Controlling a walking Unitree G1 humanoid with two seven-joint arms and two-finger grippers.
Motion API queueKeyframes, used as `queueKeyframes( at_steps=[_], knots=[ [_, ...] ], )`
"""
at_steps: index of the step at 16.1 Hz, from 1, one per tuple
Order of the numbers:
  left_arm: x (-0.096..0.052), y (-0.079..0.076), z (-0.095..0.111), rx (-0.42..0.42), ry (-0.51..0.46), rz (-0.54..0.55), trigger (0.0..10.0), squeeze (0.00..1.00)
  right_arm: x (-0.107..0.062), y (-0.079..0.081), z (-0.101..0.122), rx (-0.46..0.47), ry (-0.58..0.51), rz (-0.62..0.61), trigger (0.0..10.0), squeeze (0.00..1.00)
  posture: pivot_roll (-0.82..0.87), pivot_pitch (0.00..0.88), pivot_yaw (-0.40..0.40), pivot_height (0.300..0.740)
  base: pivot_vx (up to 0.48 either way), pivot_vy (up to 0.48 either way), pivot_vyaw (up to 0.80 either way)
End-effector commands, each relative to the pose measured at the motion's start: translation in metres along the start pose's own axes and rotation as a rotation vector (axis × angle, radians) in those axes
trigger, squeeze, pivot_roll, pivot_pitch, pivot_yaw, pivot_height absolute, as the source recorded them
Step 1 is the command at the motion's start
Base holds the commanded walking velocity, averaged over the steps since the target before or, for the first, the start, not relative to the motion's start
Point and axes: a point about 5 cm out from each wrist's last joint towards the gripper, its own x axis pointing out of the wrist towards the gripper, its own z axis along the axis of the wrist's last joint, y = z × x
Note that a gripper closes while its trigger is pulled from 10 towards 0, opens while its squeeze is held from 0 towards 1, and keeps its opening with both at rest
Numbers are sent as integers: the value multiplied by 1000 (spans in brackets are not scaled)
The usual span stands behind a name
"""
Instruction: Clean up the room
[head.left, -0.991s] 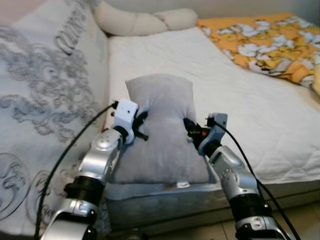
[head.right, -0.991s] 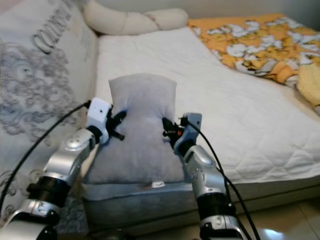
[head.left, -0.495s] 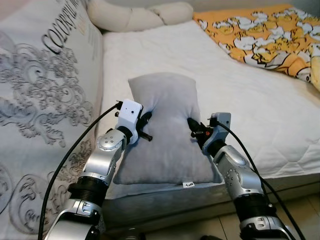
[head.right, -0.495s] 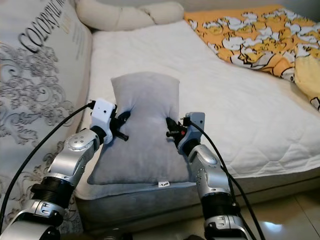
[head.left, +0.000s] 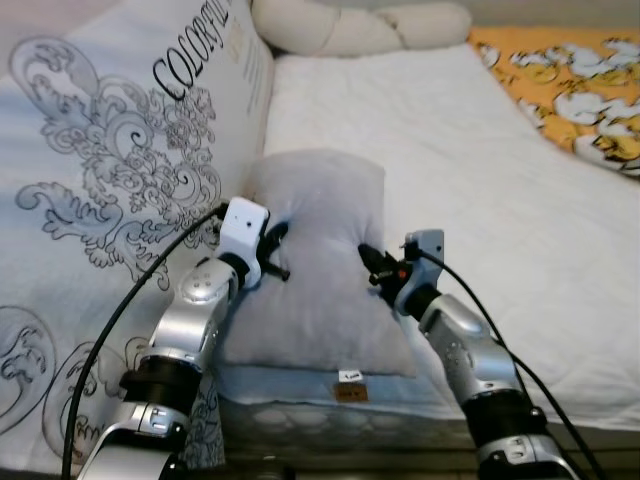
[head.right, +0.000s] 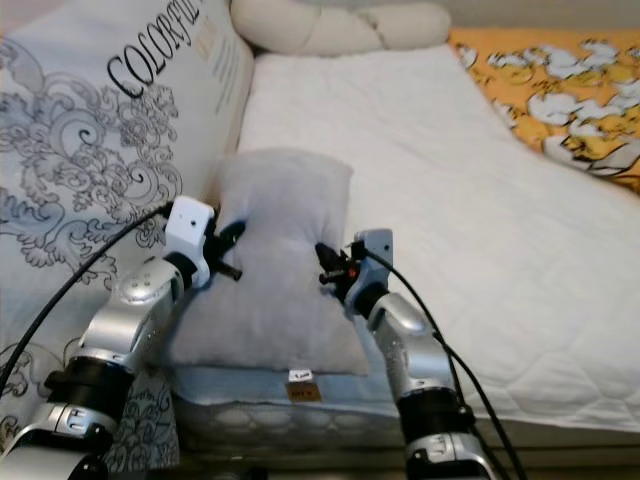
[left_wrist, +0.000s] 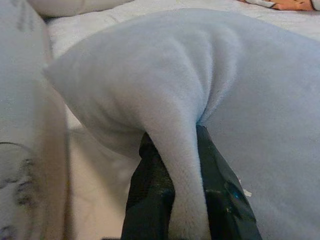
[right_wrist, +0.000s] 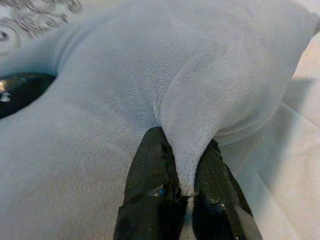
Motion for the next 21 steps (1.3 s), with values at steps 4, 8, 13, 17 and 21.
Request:
queueKeyframes(
  at_steps=[4, 8, 13, 17, 21],
  knots=[
    [-1, 10, 4, 100, 12, 34, 10000, 0, 0, -2, -1, 11, 10, 1, 10000, 0, 77, 0, 77, 740, 0, 0, 0],
    [4, 26, 14, 183, 4, 65, 10000, 0, -1, -13, 0, 61, -7, -90, 10000, 1000, 74, 0, 83, 740, 0, 0, 0],
    [20, 41, 35, 295, -20, 94, 10000, 0, -6, -24, -2, 14, -5, -148, 10000, 1000, 54, 0, 96, 740, 0, 0, 0],
    [30, 59, 58, 420, -16, 131, 10000, 0, -12, -22, 11, -30, -52, -35, 10000, 1000, 31, 0, 100, 740, 0, 0, 0],
    [36, 70, 80, 469, -15, 198, 10000, 0, -27, -22, 19, -145, -36, 60, 10000, 1000, -20, 0, 119, 740, 0, 0, 0]
  ],
)
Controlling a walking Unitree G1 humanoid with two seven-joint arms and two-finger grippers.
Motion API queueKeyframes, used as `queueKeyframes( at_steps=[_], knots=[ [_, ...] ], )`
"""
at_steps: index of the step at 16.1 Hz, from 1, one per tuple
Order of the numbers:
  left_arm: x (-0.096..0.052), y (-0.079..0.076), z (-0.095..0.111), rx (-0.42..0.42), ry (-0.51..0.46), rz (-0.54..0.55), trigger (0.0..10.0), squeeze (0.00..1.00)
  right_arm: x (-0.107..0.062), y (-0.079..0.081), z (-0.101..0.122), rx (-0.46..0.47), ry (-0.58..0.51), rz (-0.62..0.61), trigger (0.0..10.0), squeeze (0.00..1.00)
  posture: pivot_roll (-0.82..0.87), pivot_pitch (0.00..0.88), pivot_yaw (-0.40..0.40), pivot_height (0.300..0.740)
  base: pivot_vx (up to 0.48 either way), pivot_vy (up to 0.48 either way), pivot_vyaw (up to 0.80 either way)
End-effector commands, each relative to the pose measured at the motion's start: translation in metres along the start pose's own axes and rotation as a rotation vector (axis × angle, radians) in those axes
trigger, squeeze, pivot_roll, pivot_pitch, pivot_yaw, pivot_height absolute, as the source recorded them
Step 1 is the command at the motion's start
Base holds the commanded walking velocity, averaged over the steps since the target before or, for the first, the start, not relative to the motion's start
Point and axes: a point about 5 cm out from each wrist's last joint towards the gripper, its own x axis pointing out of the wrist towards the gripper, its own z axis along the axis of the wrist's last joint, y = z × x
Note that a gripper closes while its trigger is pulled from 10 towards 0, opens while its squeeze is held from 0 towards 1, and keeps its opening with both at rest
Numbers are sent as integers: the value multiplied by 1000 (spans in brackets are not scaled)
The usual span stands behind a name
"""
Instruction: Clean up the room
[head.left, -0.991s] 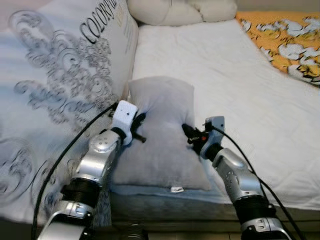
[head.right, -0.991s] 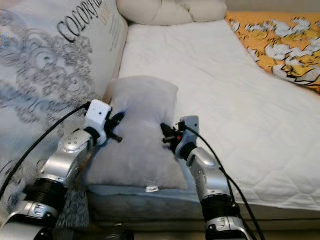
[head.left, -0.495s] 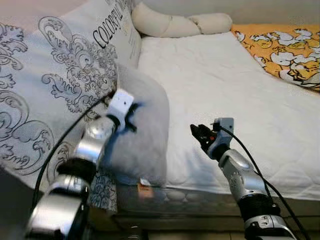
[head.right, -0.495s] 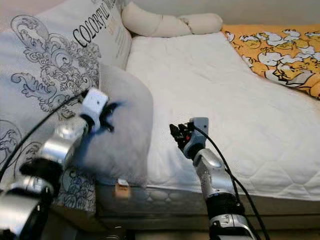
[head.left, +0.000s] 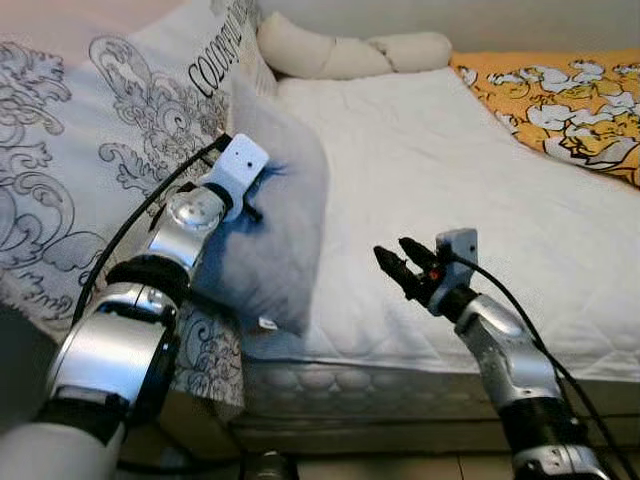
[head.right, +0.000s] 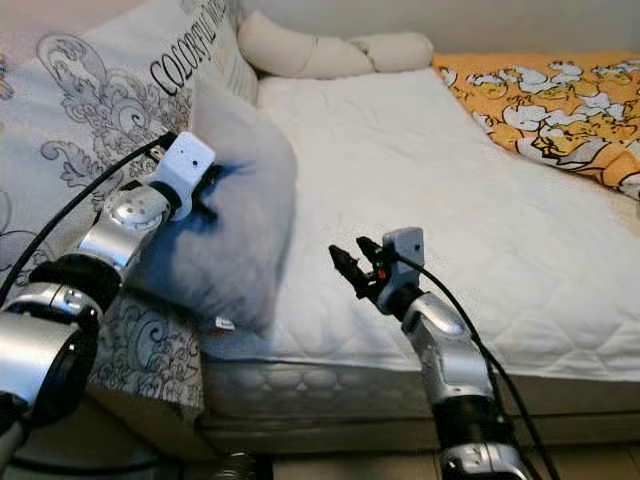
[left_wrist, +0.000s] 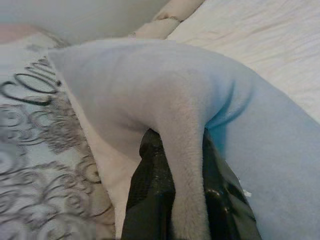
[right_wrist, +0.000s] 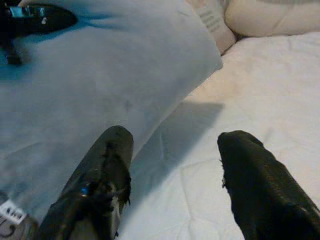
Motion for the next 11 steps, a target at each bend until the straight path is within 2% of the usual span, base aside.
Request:
queueKeyframes(
  at_steps=[1, 2, 3, 4, 5, 6, 7, 9, 11],
  knots=[
    [1, 14, 14, 17, -52, 62, 10000, 0, 0, 1, 3, -23, 7, 10, 10000, 1000, -20, 0, 119, 740, 0, 0, 0],
    [2, 12, 17, -70, -73, 70, 10000, 0, -4, -2, 6, -28, -6, -28, 10000, 1000, -33, 0, 127, 740, 0, 0, 0],
    [4, 1, 18, -239, -113, 29, 10000, 0, -9, -5, 10, -40, -27, -92, 10000, 1000, -39, 0, 127, 740, 0, 0, 0],
    [5, -11, 18, -315, -141, -16, 10000, 0, -10, -6, 11, -39, -39, -137, 10000, 1000, -36, 0, 122, 740, 0, 0, 0],
    [5, -29, 18, -312, -179, -70, 10000, 0, -12, -5, 12, -39, -52, -178, 10000, 169, -32, 0, 115, 740, 0, 0, 0],
    [3, -42, 16, -317, -203, -99, 10000, 0, -14, -5, 10, -41, -47, -210, 10000, 0, -27, 0, 105, 740, 0, 0, 0],
    [-1, -62, 15, -351, -249, -144, 10000, 0, -15, -2, 8, -24, -50, -237, 10000, 0, -22, 0, 91, 740, 0, 0, 0],
    [-9, -85, 12, -382, -275, -191, 10000, 0, -17, 1, 6, 11, -68, -278, 10000, 0, -8, 0, 67, 740, 0, 0, 0],
    [-11, -91, 12, -397, -284, -194, 10000, 0, -18, 3, 6, 22, -78, -299, 10000, 0, -6, 0, 63, 740, 0, 0, 0]
  ],
)
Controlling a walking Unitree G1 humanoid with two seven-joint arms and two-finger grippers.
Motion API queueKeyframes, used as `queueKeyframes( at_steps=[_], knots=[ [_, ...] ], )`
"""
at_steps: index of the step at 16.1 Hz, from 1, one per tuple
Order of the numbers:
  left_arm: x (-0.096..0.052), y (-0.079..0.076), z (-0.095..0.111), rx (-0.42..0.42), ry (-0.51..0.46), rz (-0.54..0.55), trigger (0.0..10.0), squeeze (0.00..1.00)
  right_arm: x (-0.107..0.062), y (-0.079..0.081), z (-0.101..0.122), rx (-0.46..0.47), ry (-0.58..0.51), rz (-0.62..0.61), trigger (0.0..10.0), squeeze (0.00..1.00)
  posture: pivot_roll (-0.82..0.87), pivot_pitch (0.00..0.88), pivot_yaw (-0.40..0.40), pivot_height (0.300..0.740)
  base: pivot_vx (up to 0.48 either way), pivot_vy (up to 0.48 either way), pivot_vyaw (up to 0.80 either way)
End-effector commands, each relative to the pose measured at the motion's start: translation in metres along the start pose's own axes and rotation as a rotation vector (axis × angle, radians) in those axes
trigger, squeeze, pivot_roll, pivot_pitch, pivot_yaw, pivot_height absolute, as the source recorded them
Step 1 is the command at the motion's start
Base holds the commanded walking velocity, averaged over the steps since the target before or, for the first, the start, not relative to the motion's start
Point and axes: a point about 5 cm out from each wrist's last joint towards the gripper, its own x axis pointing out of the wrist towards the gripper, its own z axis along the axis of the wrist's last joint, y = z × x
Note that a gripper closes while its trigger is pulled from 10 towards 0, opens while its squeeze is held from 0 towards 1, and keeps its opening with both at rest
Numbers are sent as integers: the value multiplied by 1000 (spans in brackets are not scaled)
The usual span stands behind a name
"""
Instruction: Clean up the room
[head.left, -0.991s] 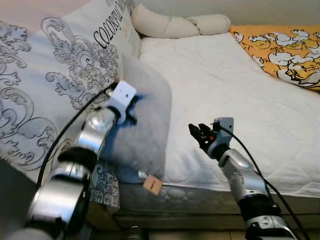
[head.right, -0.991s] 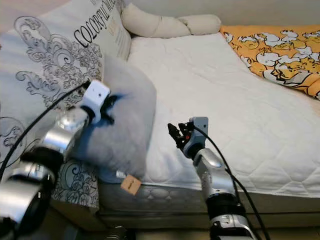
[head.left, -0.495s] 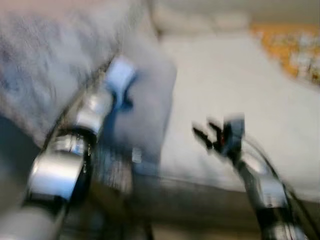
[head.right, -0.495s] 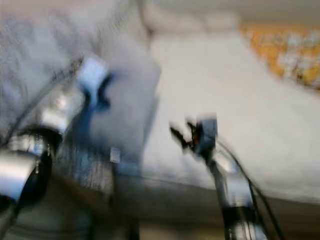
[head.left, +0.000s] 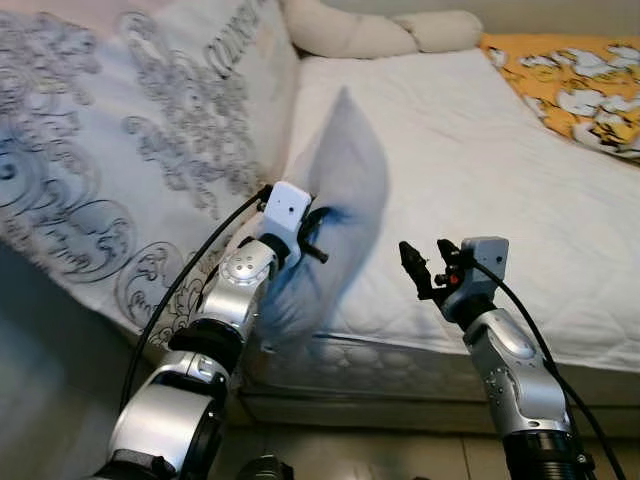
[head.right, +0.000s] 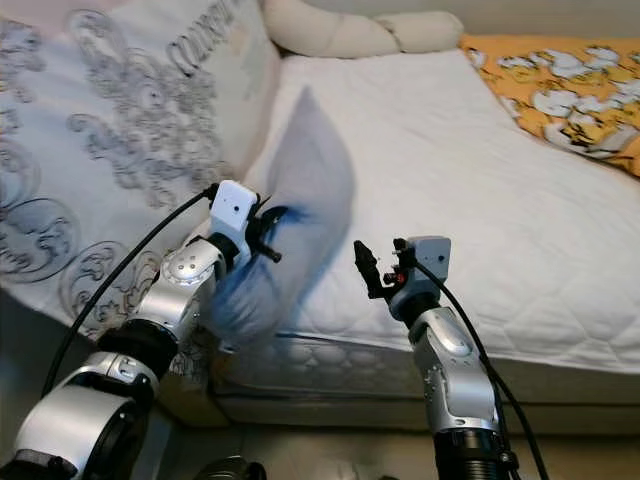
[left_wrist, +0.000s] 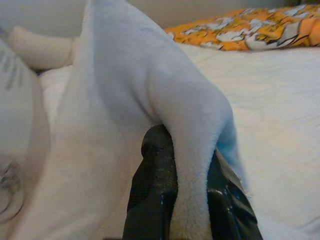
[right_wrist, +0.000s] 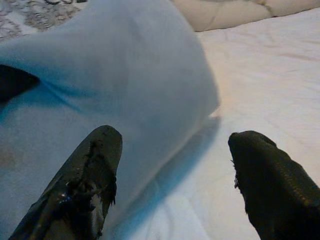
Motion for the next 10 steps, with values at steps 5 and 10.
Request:
queueKeyframes(
  at_steps=[5, 10],
  knots=[
    [-7, 15, 17, -19, -77, 126, 10000, 0, -1, 4, 6, 3, -13, 1, 10000, 0, 5, 0, 58, 740, 0, 0, 0],
    [-14, 29, 19, 24, -45, 153, 10000, 0, 1, 14, 3, -91, 22, 77, 10000, 0, 19, 0, 60, 740, 225, 0, 160]
  ],
)
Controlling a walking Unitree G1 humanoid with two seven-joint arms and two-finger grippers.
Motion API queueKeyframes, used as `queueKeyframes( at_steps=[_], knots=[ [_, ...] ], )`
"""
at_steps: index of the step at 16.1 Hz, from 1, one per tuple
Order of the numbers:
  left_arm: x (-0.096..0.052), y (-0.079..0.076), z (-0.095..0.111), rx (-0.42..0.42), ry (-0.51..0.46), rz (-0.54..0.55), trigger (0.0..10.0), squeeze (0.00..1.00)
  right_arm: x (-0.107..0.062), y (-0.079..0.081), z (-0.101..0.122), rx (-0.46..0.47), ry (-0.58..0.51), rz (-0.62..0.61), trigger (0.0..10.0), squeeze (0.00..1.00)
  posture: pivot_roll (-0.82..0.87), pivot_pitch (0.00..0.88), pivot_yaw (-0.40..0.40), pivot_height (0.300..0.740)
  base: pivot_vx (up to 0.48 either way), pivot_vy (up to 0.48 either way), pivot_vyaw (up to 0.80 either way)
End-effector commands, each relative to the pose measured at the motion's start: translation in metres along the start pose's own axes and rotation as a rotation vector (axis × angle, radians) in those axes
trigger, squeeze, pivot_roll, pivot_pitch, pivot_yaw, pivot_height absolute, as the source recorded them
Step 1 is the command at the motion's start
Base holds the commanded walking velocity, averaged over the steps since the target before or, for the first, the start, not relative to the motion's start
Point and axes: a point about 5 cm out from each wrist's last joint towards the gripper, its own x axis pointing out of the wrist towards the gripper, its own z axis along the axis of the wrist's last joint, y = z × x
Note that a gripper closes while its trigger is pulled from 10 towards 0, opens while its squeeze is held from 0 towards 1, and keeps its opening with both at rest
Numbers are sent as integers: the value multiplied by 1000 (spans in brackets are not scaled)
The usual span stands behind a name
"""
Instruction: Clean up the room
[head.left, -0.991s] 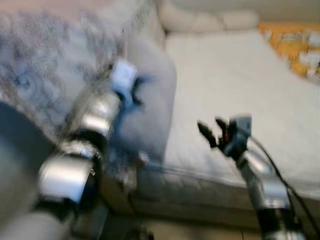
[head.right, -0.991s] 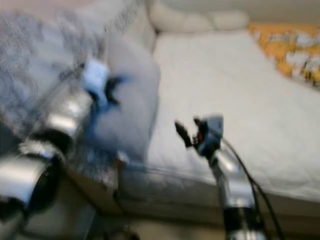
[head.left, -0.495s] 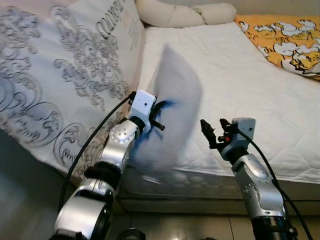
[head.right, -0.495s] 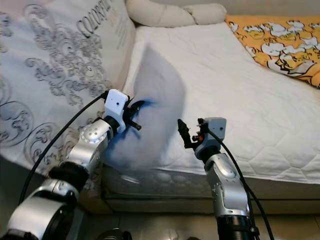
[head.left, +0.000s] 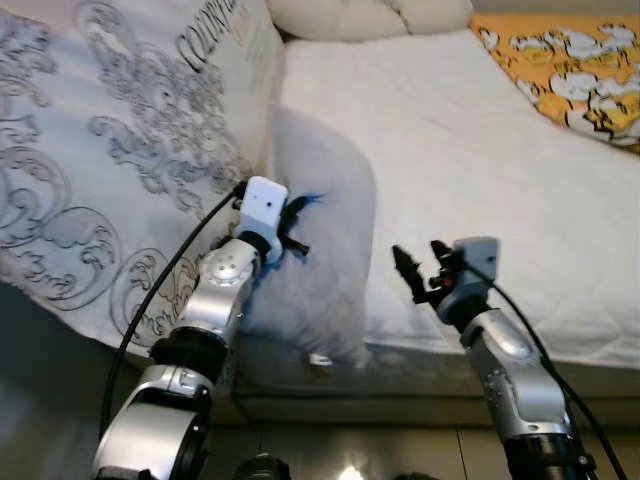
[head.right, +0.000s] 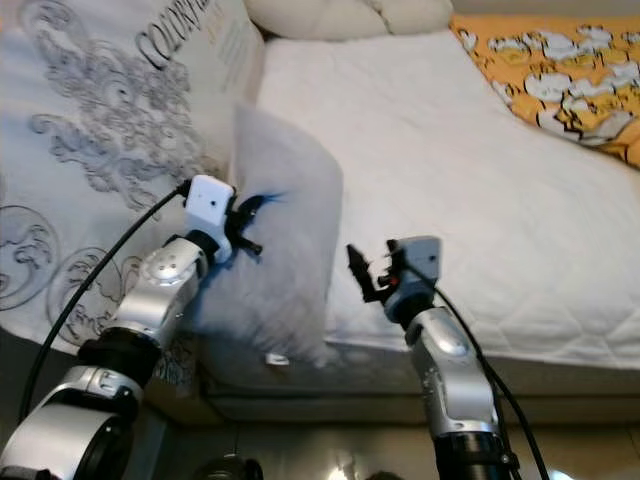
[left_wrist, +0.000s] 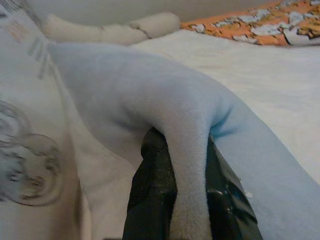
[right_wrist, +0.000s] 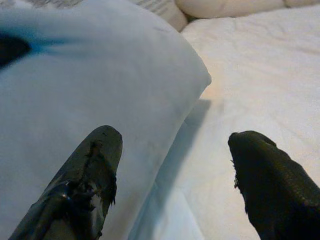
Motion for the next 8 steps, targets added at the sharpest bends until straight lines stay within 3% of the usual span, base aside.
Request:
queueKeyframes(
  at_steps=[1, 3, 8],
  knots=[
    [1, 9, 17, 18, -68, 31, 10000, 0, 3, 3, 5, -32, -17, 7, 10000, 0, 20, 0, 60, 740, 349, 0, 800],
    [0, 10, 18, 10, -63, 37, 10000, 0, 4, 1, 4, -18, -15, -9, 10000, 0, 22, 0, 61, 740, 358, 0, 800],
    [1, 9, 18, 1, -52, 33, 10000, 0, 7, -3, 6, 0, -13, -34, 10000, 0, 17, 0, 63, 740, 393, 0, 0]
  ],
)
